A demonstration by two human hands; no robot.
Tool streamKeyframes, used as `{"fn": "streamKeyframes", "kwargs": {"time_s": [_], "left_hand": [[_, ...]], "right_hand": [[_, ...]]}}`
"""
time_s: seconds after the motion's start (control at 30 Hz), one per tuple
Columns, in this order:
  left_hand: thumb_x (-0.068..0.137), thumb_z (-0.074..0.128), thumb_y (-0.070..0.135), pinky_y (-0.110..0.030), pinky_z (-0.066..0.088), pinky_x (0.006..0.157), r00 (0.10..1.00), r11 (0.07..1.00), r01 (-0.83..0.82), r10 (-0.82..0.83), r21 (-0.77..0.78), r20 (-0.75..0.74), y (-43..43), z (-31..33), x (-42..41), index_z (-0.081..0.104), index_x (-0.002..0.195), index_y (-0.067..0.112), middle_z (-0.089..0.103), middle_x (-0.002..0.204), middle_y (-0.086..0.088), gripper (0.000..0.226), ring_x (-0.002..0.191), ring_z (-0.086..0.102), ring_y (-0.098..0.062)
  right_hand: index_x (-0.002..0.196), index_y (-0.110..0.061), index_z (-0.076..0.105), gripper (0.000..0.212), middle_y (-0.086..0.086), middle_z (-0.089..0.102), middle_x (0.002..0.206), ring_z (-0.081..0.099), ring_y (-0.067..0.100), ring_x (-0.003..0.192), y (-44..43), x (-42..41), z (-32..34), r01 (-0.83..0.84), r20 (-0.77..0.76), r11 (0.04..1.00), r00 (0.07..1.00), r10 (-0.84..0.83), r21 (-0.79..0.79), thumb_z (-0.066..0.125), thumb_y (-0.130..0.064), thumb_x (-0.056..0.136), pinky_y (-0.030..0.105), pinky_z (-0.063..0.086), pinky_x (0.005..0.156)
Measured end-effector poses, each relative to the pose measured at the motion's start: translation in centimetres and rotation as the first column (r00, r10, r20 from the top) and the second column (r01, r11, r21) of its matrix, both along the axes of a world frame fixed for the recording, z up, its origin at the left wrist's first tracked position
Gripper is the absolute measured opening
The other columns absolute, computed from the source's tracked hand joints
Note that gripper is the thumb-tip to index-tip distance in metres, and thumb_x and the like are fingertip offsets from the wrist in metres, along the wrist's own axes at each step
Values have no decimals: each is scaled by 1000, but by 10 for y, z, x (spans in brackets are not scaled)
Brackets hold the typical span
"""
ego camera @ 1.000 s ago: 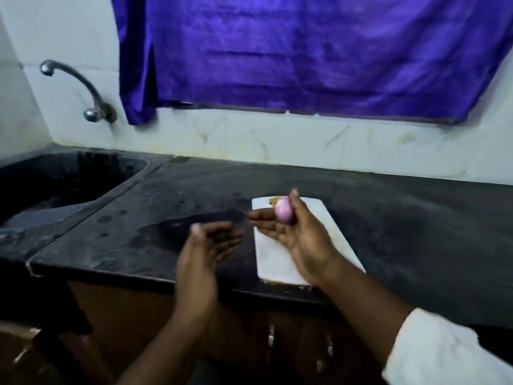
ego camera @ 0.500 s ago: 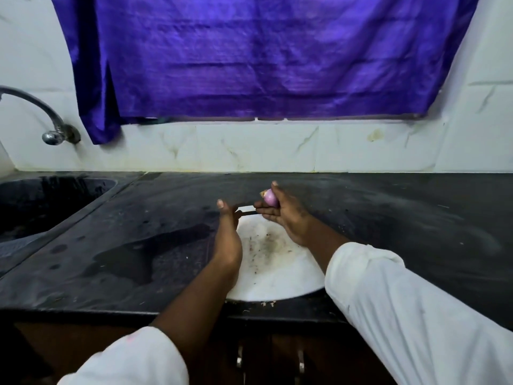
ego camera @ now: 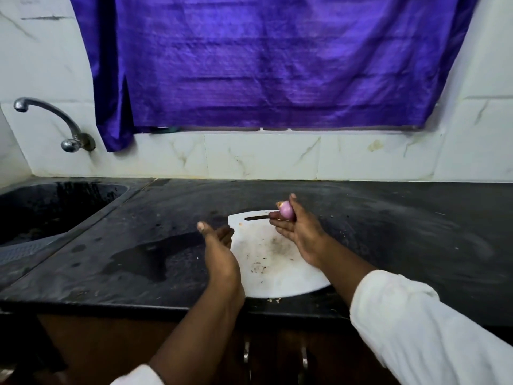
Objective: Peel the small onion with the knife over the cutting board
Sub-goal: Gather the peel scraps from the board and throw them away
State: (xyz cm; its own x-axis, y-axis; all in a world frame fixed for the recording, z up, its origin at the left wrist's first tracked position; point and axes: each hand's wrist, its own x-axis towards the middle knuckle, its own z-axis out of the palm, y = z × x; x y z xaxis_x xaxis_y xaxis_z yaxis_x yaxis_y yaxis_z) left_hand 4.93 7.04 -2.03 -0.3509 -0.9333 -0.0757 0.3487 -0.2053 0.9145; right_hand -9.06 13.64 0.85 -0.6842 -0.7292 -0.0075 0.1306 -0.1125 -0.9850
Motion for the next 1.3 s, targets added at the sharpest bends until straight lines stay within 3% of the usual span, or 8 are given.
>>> {"fn": "streamKeyframes", "kwargs": {"time_s": [0.23, 0.33, 0.43, 0.57, 0.83, 0.97, 1.1, 1.3], "left_hand": [[97, 14, 76, -36, 35, 111, 993, 994, 106, -106, 5, 49, 26, 0, -3, 47, 153, 23, 48, 158, 0, 84, 142, 47, -22], [99, 15, 74, -32, 38, 108, 991, 991, 125, -122, 54, -57, 28, -1, -9, 47, 153, 21, 57, 149, -2, 82, 127, 55, -15], [97, 16, 78, -40, 42, 117, 964, 971, 198, -168, 133, -206, 23, -2, -9, 46, 153, 15, 61, 146, -11, 89, 133, 60, -28], [103, 12, 69, -38, 22, 127, 912, 962, 190, -98, 198, -398, 16, -2, 11, 35, 157, 5, 36, 166, -14, 87, 155, 32, -27], [105, 19, 62, -38, 33, 121, 819, 982, -106, 177, 158, -545, -6, 3, 151, 53, 145, 4, 63, 144, -12, 78, 137, 55, -22], [106, 21, 58, -36, 38, 112, 751, 896, -378, 444, 234, -489, -15, -31, 260, 52, 145, 3, 64, 142, -13, 75, 135, 56, -21], [107, 22, 58, -40, 33, 124, 689, 763, -525, 641, 377, -338, -35, -94, 340, 52, 145, 2, 58, 149, -16, 74, 143, 50, -27], [103, 15, 68, -45, 35, 118, 726, 637, -531, 682, 559, -88, -65, -169, 390, 53, 143, 9, 59, 145, -14, 81, 133, 55, -32]], "right_hand": [[123, -9, 61, 49, 15, 66, 131, 60, 25, 127, -5, 39, -22, -29, 53, 999, 998, 27, 29, 42, -49, 103, 34, 45, 109], [118, -11, 69, 55, 10, 73, 124, 67, 22, 118, 1, 73, -29, -98, 245, 995, 965, 97, -10, 44, -57, 99, 36, 51, 99], [115, -10, 72, 58, 10, 79, 105, 71, 22, 103, 8, 98, -25, -94, 457, 987, 878, 145, -132, 41, -57, 99, 35, 52, 89], [118, -18, 64, 43, 20, 54, 143, 51, 25, 134, 15, 113, -16, 121, 648, 928, 747, 149, -353, 41, -51, 101, 36, 32, 119], [123, -6, 64, 58, 17, 61, 140, 49, 25, 136, -29, 227, -27, -50, 691, 881, 600, 404, -471, 47, -54, 94, 39, 30, 119], [131, -9, 60, 68, 8, 62, 139, 50, 18, 136, -55, 329, -63, -342, 682, 864, 531, 502, -370, 38, -62, 95, 36, 28, 121], [149, -8, 41, 79, 5, 43, 156, 35, 16, 148, -78, 408, -103, -614, 708, 778, 490, 509, -134, 29, -66, 97, 31, 25, 120], [152, -19, 42, 75, 7, 40, 159, 31, 19, 150, -126, 463, -176, -694, 733, 710, 545, 408, 121, 35, -68, 95, 38, 18, 122]]}}
